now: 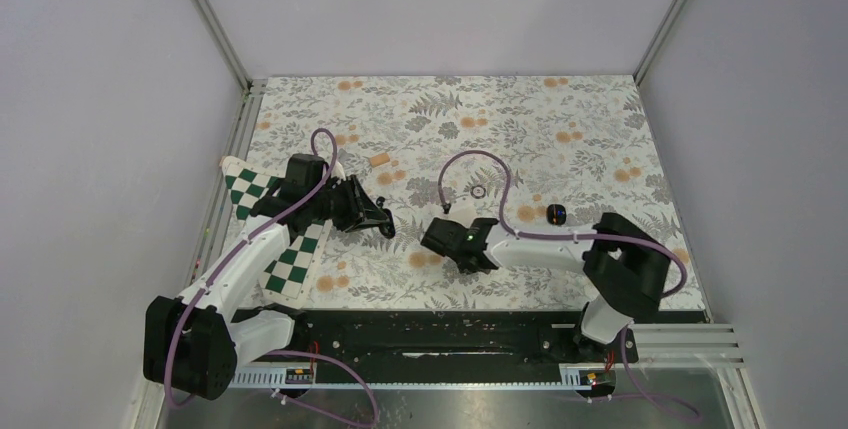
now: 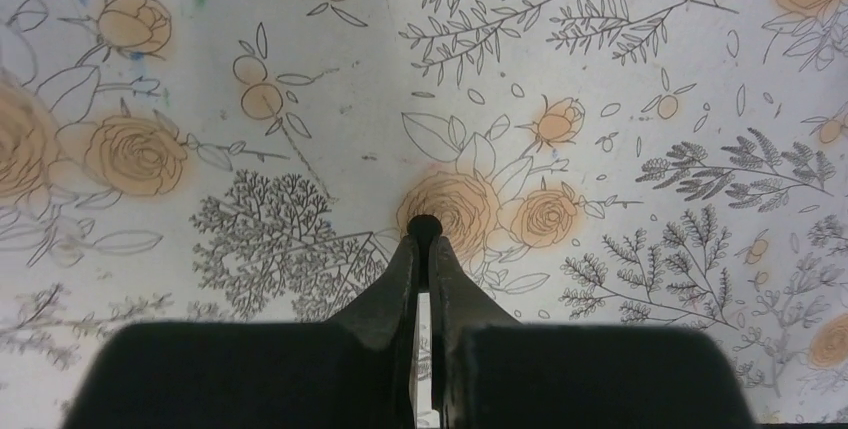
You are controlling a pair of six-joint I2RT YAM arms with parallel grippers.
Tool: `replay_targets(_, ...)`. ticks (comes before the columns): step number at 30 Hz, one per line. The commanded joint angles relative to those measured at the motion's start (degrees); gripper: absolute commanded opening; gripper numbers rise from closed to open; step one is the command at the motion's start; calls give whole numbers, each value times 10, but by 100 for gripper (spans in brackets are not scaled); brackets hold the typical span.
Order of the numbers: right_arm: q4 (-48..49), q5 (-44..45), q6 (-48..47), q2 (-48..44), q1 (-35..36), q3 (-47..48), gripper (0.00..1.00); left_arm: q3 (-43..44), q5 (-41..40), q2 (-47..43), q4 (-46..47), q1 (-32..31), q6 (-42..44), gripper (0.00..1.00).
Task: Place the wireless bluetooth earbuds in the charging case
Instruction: Insert the right earbud into the right side groove of the charging case.
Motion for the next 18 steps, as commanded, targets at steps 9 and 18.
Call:
replay_targets(9, 161, -176, 29, -395, -81, -153, 0, 2, 138, -4, 115, -26, 13, 0)
replay_targets(18, 193, -183, 44, -525, -81, -144, 0, 21, 212, -24, 176, -77, 24, 0)
